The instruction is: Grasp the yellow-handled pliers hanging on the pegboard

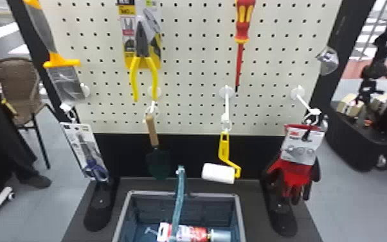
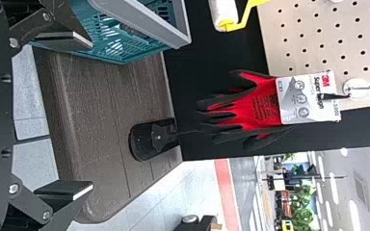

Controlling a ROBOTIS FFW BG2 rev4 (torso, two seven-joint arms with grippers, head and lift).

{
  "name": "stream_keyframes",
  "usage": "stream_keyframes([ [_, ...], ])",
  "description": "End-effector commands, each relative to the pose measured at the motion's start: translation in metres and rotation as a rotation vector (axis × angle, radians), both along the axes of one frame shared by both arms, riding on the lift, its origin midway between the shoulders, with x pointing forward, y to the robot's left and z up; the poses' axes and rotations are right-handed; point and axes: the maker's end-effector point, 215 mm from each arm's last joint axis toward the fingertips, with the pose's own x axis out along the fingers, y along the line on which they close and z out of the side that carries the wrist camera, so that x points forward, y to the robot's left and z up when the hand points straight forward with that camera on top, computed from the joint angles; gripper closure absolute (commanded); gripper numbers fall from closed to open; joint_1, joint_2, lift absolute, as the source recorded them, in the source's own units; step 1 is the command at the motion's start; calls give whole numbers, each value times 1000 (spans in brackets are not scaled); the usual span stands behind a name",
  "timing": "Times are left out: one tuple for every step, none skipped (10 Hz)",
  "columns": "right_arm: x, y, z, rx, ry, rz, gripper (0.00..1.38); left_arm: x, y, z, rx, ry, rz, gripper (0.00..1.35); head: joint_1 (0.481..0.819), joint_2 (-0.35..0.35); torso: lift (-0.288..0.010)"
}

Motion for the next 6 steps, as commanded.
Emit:
stream_keyframes([
  [0, 0, 0, 2, 1, -1, 259, -1, -2, -2, -5, 4, 1, 346, 549, 0, -100],
  [-1, 0, -1, 2, 2, -3, 259, -1, -3, -3, -6, 7, 0, 346, 549, 0, -100],
  [-1, 0, -2, 2, 4, -2, 259, 0, -3, -2, -6, 5, 0, 344, 549, 0, -100],
  [-1, 0, -2, 2, 4, -2, 259, -1, -3, -3, -6, 7, 0, 346, 549, 0, -100],
  [-1, 0, -2, 2, 4, -2, 259, -1, -3, -3, -6, 7, 0, 346, 549, 0, -100],
  [-1, 0, -3, 2, 6, -2, 259, 1, -3, 0, -7, 0, 0, 344, 549, 0, -100],
])
